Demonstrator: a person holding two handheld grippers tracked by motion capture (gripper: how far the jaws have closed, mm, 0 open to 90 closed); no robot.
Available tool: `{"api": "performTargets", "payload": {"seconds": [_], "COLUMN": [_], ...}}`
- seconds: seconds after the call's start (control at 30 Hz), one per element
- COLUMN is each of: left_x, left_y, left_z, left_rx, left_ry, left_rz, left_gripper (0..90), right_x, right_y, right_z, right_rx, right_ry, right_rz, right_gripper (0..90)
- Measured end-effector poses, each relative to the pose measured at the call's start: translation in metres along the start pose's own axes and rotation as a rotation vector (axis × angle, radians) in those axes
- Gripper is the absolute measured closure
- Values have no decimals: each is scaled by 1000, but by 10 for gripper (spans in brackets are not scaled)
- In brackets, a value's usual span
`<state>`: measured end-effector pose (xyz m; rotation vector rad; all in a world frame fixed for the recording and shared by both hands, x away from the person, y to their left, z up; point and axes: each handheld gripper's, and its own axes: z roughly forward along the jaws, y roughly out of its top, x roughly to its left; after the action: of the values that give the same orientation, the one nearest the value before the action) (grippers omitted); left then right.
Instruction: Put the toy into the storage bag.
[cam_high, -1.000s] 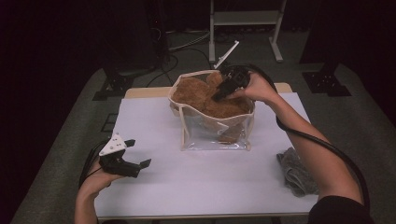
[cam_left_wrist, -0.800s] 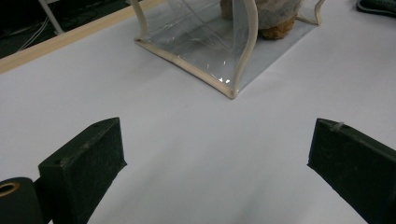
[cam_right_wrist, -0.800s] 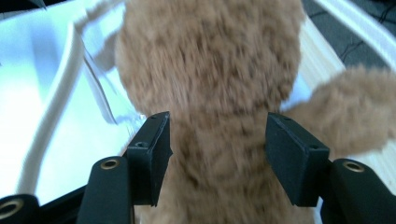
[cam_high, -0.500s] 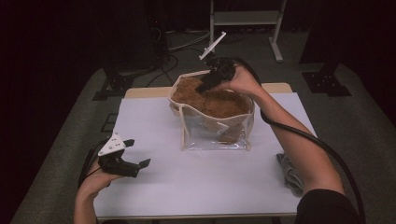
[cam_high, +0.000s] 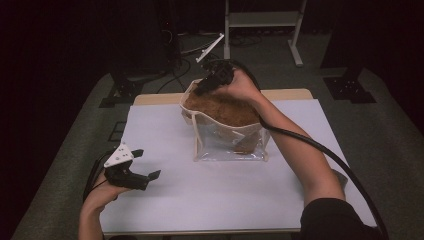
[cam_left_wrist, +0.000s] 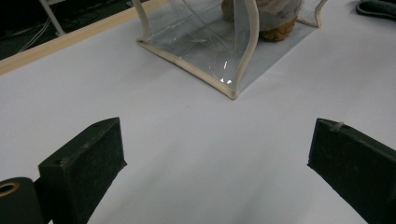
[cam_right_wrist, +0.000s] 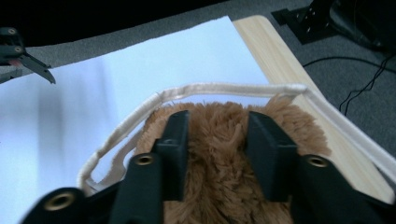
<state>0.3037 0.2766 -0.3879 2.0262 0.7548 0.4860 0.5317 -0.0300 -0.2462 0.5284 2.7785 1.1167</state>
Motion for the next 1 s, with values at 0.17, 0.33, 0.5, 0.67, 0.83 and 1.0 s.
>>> {"api": "performTargets", "payload": {"seconds": [0.17,0.33,0.5,0.67,0.83,1.0], "left_x": [0,0,0,-1,-1,-1], "left_y": [0,0,1,1,1,1], "left_z": [-1,-1,0,2,2,3], "left_rx": [-1,-3,-1,1,1,6], "left_ry": [2,3,-1,-3,-2,-2], "left_rz": [1,-1,-2,0,2,2], "left_gripper": [29,29,29,29,29,29], "right_x": [-2,-1,1,3,3,1], "right_y": [-8,-19,-26,-21,-17,-24], "right_z": [10,19,22,12,-10,-37], "right_rx": [83,146,167,105,42,-22], "right_ry": [13,34,52,69,63,63], "right_rz": [20,25,31,36,34,52], "right_gripper": [784,831,835,782,704,639]}}
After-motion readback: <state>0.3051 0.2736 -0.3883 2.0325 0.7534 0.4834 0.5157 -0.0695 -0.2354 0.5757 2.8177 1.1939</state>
